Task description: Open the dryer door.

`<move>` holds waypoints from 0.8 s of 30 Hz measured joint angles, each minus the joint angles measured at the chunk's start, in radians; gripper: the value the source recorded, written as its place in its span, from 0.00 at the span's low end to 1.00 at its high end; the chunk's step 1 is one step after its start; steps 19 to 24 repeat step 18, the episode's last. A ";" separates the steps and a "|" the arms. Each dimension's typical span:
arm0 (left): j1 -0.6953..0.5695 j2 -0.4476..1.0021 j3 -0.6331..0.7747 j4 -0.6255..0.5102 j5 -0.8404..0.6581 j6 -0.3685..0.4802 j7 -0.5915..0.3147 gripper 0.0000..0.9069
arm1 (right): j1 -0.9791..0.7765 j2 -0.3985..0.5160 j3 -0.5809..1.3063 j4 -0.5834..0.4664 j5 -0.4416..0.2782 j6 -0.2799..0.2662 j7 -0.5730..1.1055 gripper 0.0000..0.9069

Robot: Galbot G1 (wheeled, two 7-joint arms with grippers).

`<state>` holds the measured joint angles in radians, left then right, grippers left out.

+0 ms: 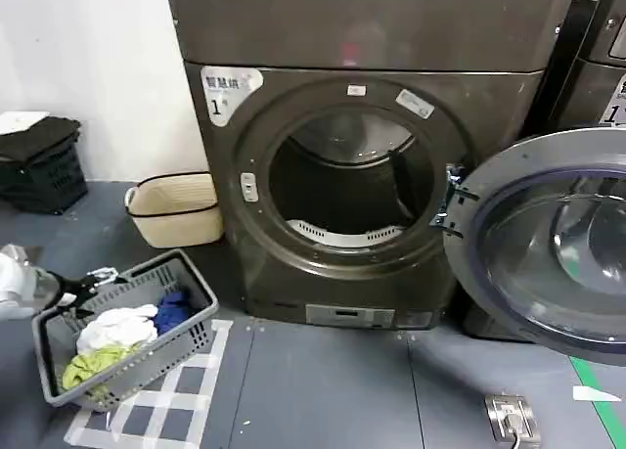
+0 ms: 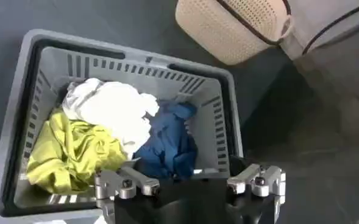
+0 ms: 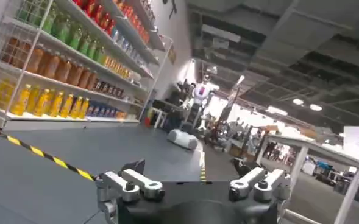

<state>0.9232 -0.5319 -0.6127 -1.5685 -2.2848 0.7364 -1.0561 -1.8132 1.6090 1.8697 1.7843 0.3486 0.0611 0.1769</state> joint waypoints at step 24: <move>-0.039 0.000 0.023 0.034 0.001 0.000 -0.002 1.00 | -0.001 0.000 0.006 -0.014 0.000 0.005 0.002 1.00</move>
